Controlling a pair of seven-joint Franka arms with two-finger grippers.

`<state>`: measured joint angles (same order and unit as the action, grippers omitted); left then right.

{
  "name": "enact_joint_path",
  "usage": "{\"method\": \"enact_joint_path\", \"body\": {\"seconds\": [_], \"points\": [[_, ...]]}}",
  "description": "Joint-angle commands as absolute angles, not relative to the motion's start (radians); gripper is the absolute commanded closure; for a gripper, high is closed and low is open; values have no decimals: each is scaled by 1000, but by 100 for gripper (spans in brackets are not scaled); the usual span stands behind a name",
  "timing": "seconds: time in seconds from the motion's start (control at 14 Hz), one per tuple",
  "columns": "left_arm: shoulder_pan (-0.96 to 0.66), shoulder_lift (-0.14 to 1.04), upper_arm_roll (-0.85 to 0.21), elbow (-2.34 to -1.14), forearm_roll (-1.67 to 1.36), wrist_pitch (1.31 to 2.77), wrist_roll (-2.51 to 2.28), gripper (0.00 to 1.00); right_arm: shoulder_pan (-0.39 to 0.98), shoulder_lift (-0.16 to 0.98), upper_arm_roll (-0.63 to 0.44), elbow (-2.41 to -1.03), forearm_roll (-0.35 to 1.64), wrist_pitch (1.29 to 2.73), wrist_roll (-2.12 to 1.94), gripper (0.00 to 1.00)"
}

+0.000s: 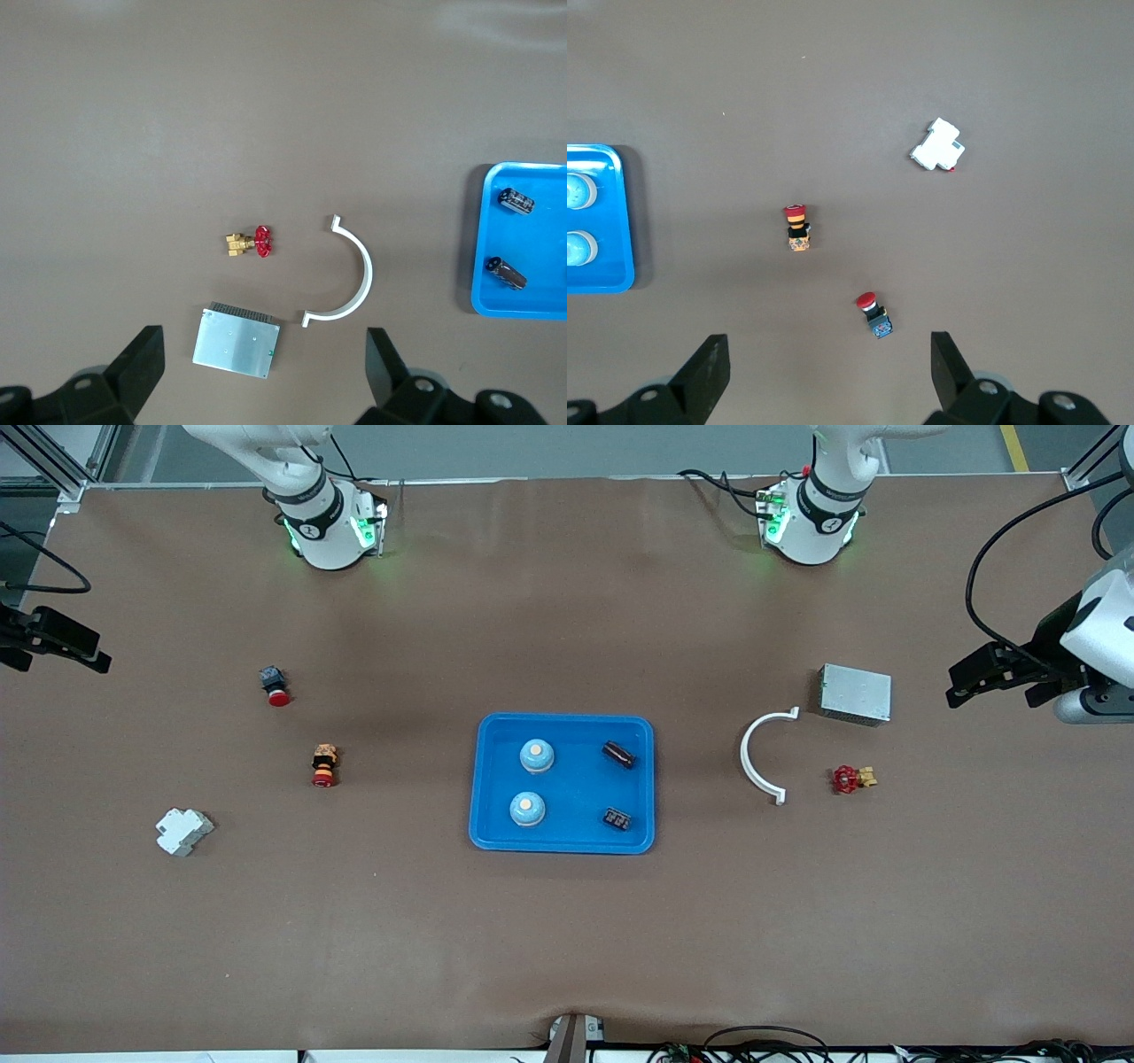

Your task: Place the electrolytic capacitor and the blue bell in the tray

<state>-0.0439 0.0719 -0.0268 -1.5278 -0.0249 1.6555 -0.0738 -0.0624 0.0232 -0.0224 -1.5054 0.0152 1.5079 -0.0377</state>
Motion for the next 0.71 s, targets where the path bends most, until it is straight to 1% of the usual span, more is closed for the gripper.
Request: {"method": "enact_joint_path", "body": {"seconds": [0.0, 0.64], "points": [[-57, 67, -11, -1520, -20, 1644, -58, 0, -66, 5, -18, -1523, 11, 1516, -38, 0], [-55, 63, -12, -1520, -21, 1637, -64, 0, -67, 3, -18, -1523, 14, 1514, -38, 0]]}}
